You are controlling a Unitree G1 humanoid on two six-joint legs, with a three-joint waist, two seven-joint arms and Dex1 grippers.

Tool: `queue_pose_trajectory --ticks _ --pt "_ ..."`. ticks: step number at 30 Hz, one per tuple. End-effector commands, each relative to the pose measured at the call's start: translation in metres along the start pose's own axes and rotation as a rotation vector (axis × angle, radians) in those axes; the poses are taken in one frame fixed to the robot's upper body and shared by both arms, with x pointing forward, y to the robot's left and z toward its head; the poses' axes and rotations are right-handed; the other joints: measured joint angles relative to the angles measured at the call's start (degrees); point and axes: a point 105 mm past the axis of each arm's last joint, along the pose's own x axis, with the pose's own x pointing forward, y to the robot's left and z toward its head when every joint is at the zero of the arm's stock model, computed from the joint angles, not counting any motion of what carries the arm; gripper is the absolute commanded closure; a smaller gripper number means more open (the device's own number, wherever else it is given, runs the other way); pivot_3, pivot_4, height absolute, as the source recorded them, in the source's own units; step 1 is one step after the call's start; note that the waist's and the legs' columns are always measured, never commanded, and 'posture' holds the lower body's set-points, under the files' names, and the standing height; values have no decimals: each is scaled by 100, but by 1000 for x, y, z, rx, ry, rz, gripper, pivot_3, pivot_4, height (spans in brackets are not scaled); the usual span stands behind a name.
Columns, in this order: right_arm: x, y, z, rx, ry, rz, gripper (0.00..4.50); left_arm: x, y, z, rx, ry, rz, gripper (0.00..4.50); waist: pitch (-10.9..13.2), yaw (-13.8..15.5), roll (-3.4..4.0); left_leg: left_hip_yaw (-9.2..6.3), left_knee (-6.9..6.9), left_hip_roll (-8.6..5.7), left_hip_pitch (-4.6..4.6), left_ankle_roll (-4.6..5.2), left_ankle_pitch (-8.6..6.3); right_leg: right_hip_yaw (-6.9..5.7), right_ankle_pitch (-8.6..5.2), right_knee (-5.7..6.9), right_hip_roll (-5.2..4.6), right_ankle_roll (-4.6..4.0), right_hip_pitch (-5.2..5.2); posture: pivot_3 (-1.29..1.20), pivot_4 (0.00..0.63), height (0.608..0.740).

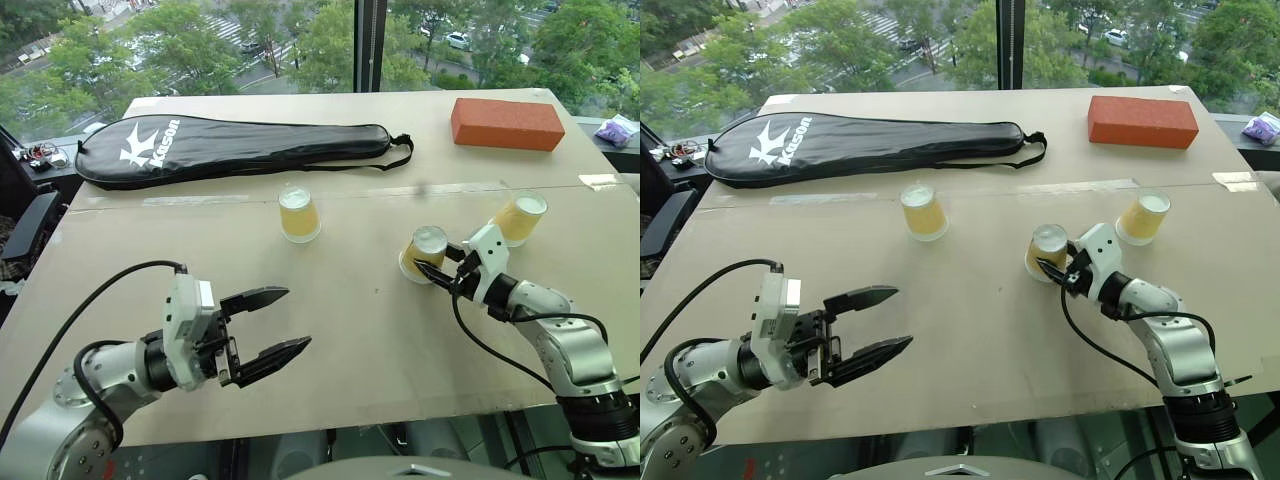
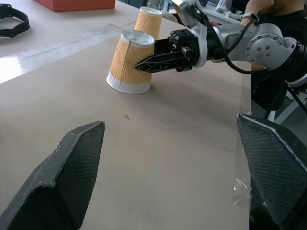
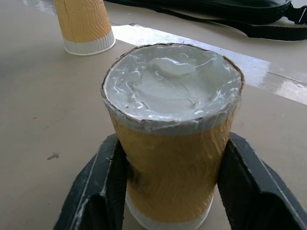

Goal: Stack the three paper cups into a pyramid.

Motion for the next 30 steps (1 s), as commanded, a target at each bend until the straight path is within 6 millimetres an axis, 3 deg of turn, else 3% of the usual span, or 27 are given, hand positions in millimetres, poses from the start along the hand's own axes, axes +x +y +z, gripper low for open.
queue_pose_trajectory --ticks 1,7,14,15,16,18,19,25,30 --pt "-3 -12 16 -42 -56 -36 2803 -1 -3 9 58 -19 10 0 0 0 0 0 0 0 0 0 0 0 0 0 1 0 0 0 150 740" --pt "-7 -38 13 -78 -40 -114 2816 -4 2 6 56 -24 62 0 0 2 -1 2 0 -4 -2 0 0 1 1 -1 -1 -1 0 0 150 740" --pt "2 -31 7 -70 -26 -61 2816 -8 12 6 52 -34 123 0 0 0 -1 2 0 -3 -1 0 0 -2 1 0 3 -2 0 0 150 740" --pt "3 -32 5 -70 -19 -66 1788 -9 14 7 49 -38 131 0 0 -2 -1 1 0 -3 0 0 0 -1 1 0 3 -2 1 0 150 740" --pt "3 -31 4 -66 -18 -55 1487 -10 15 7 47 -40 136 0 -1 -5 -2 1 0 -3 1 0 0 0 1 0 2 -1 1 0 150 740" --pt "3 -31 5 -75 -24 -58 378 -11 18 8 42 -43 147 0 -1 -5 -2 1 1 -3 1 0 0 0 2 0 3 -1 1 0 150 740" --pt "2 -32 5 -77 -26 -66 31 -12 20 9 38 -48 156 0 0 -5 0 2 1 -3 1 0 0 0 1 1 3 -1 1 0 150 740" --pt "-8 -32 12 -93 -52 -83 31 -13 40 7 26 -36 229 0 0 6 0 0 0 -3 -1 0 0 -1 1 0 2 -2 1 0 150 740" --pt "-36 -18 20 -136 -87 -28 31 -7 84 5 43 11 375 0 1 71 1 -2 1 -9 -4 0 0 -9 2 1 1 -1 2 0 150 740"
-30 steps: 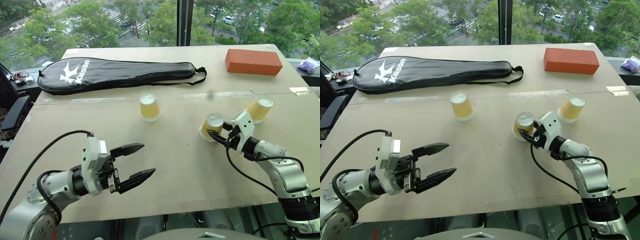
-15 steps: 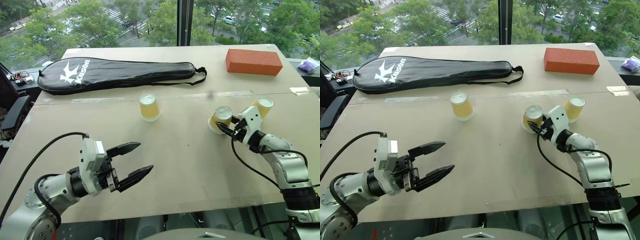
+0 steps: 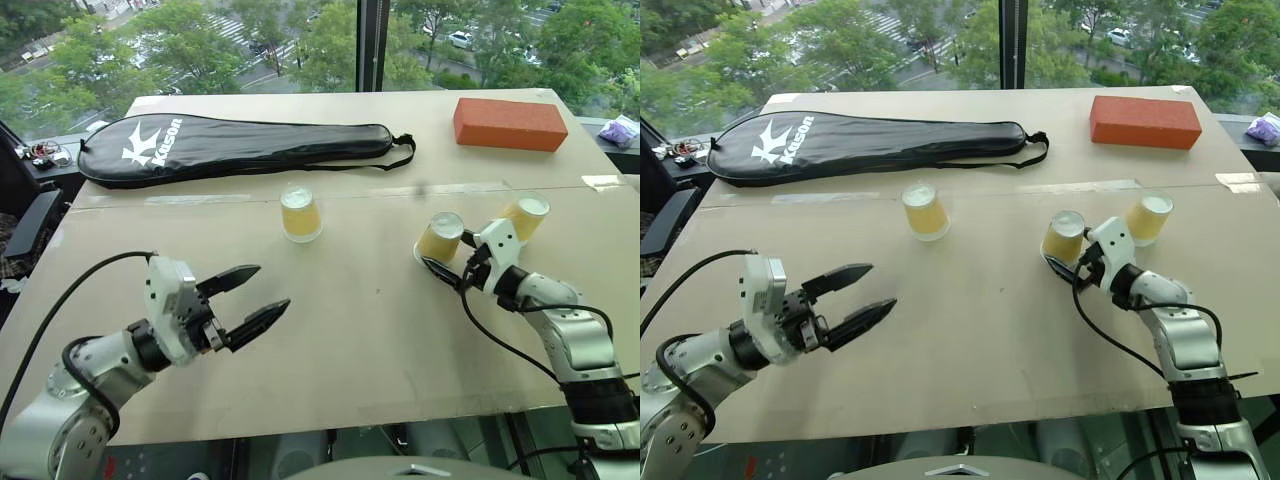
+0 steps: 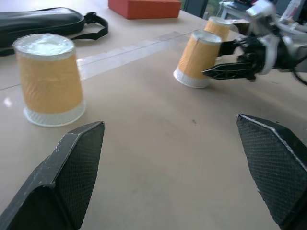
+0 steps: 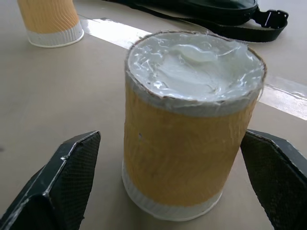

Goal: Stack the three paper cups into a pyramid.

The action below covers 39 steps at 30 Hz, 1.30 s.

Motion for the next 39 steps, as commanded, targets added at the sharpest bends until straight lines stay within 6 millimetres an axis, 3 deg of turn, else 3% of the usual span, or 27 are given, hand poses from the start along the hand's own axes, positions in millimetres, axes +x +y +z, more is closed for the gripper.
queue_pose_trajectory --ticks 1,6,14,19,25,30,32,36,39 --pt "-27 9 28 -70 -104 54 31 16 26 -1 30 45 88 0 -1 39 -1 0 0 -5 0 0 0 -7 0 1 0 0 4 0 150 740" --pt "-64 35 47 -18 -162 157 31 58 51 -4 28 76 122 0 0 55 -3 -6 2 -9 3 0 0 -5 8 1 0 14 9 0 150 740" --pt "-91 81 69 -64 -196 271 31 119 74 2 56 85 59 0 -1 -1 -20 -5 5 -12 1 0 0 -14 14 2 3 24 13 0 150 740" --pt "-99 85 66 -75 -177 194 31 146 83 -1 109 119 24 0 -2 2 -23 -4 11 -12 0 0 0 -15 14 0 3 24 17 0 150 740" --pt "-106 86 62 -69 -162 114 31 165 88 -5 135 123 -10 0 1 5 -29 -3 17 -19 -8 0 0 -16 14 -3 -1 25 18 0 150 740" --pt "-109 89 57 -58 -154 77 0 170 83 7 106 42 -85 2200 2 9 -30 -4 22 -19 -8 0 0 -18 14 0 -1 25 18 0 150 740" --pt "-110 89 56 -57 -153 66 0 170 79 14 98 11 -123 2709 2 4 -30 -5 23 -19 -9 0 0 -19 14 0 -1 25 18 0 150 740" --pt "-115 88 52 -50 -146 30 0 170 45 33 69 -37 -354 2709 3 7 -31 -7 23 -18 -12 0 0 -20 14 1 -1 25 18 0 150 740" --pt "-119 87 48 -46 -136 1 0 175 15 28 77 4 -488 2709 3 36 -31 -10 32 -17 -16 0 0 -26 13 1 -2 25 19 0 150 740"
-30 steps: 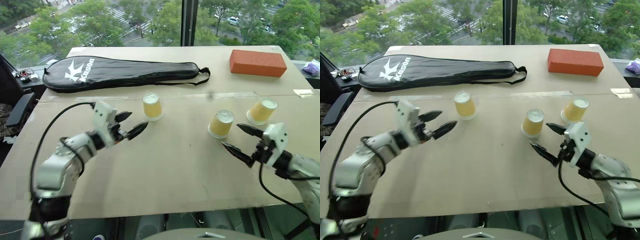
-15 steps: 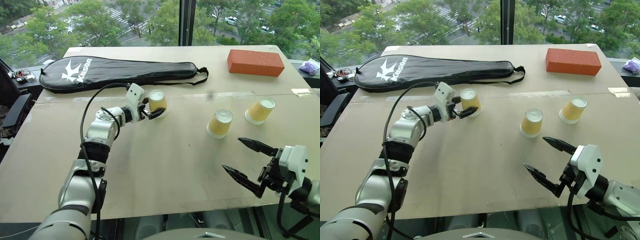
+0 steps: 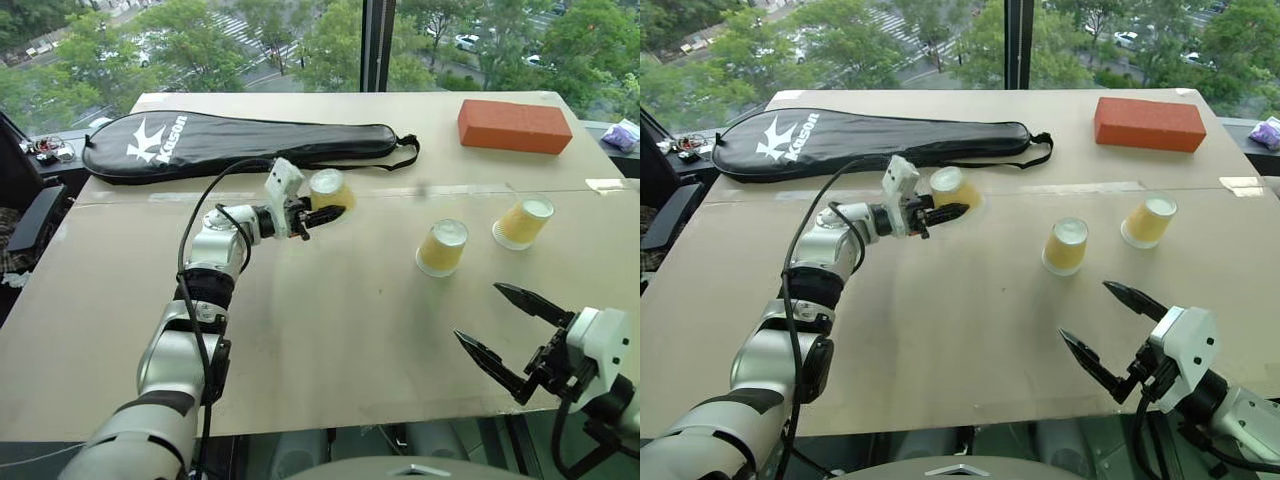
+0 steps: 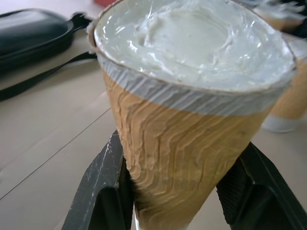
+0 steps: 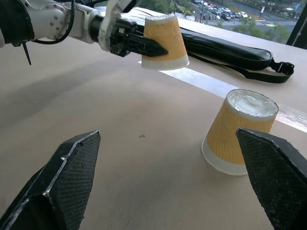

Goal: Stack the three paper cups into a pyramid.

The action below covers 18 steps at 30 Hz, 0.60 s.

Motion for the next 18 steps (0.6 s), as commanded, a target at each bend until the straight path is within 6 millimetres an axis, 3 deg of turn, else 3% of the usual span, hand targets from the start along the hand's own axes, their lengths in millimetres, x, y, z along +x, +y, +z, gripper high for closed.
queue_pose_trajectory --ticks 1,9,18 --pt "-5 1 8 -44 -29 -36 0 20 -36 11 39 -7 -183 2709 0 16 0 0 2 0 0 0 0 0 0 0 0 0 1 0 150 740" --pt "-16 3 5 -46 -13 -117 0 63 -70 -16 64 50 -281 2709 0 63 1 0 31 1 6 1 -1 3 -22 4 3 -3 15 0 150 740" --pt "-23 10 2 -45 9 -161 0 73 -81 -45 99 142 -279 2709 -1 76 2 -2 31 4 8 1 -1 3 -23 9 5 -2 16 0 150 740"
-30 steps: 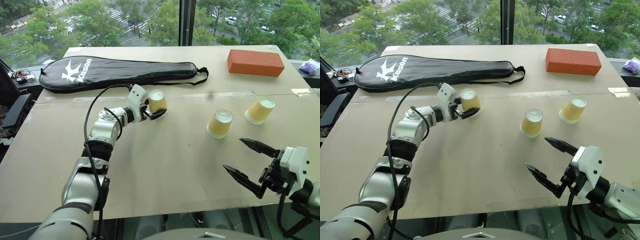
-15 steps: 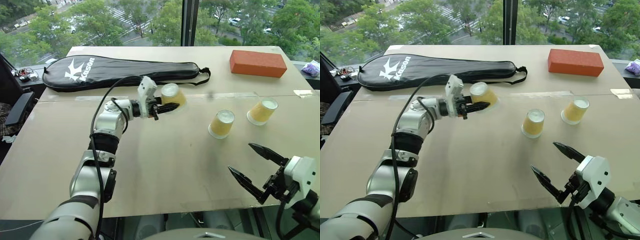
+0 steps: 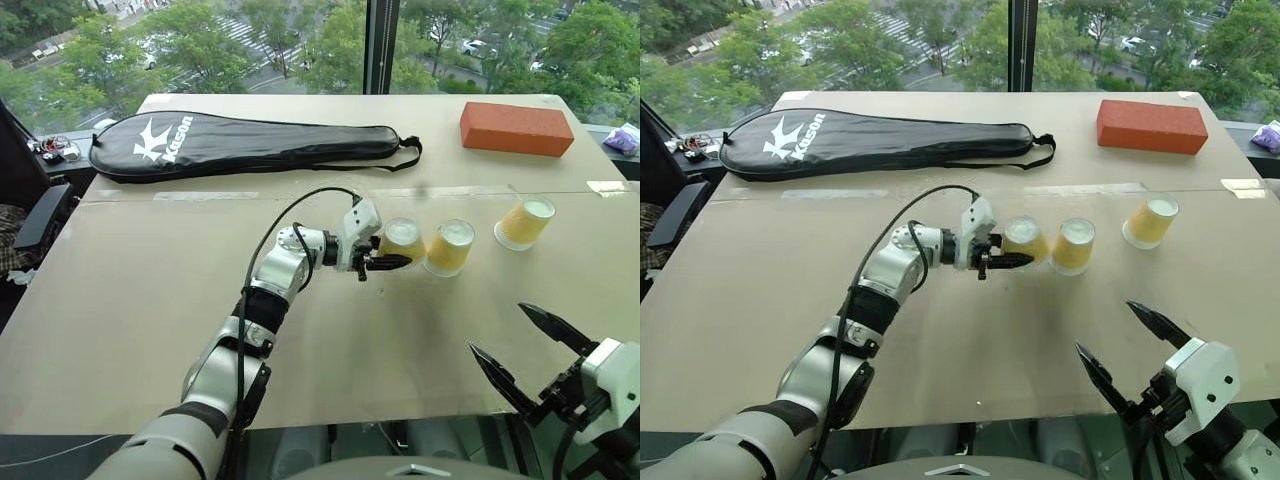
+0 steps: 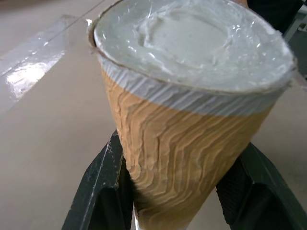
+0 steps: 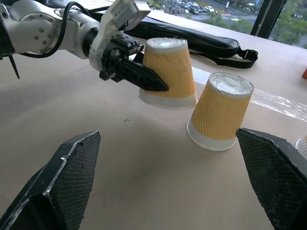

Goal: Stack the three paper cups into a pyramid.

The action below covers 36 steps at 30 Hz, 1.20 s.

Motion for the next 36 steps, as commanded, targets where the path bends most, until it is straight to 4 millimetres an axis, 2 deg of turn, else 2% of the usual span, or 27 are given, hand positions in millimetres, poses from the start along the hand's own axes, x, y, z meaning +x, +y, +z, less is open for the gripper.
queue_pose_trajectory --ticks 1,13,15,17,20,21,24,30,34,36 --pt "-1 3 10 -38 -35 -10 0 5 -5 0 36 20 -18 2709 0 9 0 1 0 -1 -1 0 0 0 0 -2 -2 0 0 0 150 740" --pt "0 2 7 -44 -28 -20 0 15 -6 1 27 40 -25 2709 0 16 0 -2 1 -1 -1 0 0 -4 -1 -2 -3 1 1 0 150 740" --pt "0 2 7 -46 -25 -24 0 16 -7 1 29 40 -28 1913 0 17 0 -2 0 -2 -2 0 0 -4 -1 -2 -3 1 1 0 150 740" --pt "0 2 7 -49 -21 -33 0 16 -10 2 5 35 -57 1343 0 16 0 -2 1 -2 -2 0 0 -4 -1 -3 -4 1 1 0 150 740" --pt "0 0 7 -43 -17 -48 0 13 -10 3 7 31 -54 139 0 11 0 -1 1 -2 -1 0 0 -4 -1 -3 -3 1 1 0 150 740" --pt "0 -1 8 -40 -17 -53 0 9 -10 4 11 23 -47 13 0 7 1 -3 1 -1 -1 0 0 -4 -1 -3 -3 1 1 0 150 740" --pt "3 -6 8 -36 -15 -66 0 -1 -13 9 -1 -5 -36 13 0 -12 1 -4 0 4 0 0 0 -4 -1 -2 0 0 1 0 150 740" --pt "18 -27 3 -65 -2 -101 0 -33 -20 20 3 -65 19 13 -1 5 5 -19 2 13 3 0 0 0 0 0 -2 -2 0 0 150 740" --pt "26 -42 2 -60 -5 -113 0 -56 -31 26 -18 -97 22 13 -3 15 10 -18 3 12 4 0 0 3 2 1 -4 -4 1 0 150 740" --pt "29 -50 0 -64 -1 -115 0 -71 -38 22 -15 -93 37 13 -4 -7 13 -17 2 18 3 0 0 1 6 0 -3 -12 1 0 150 740"
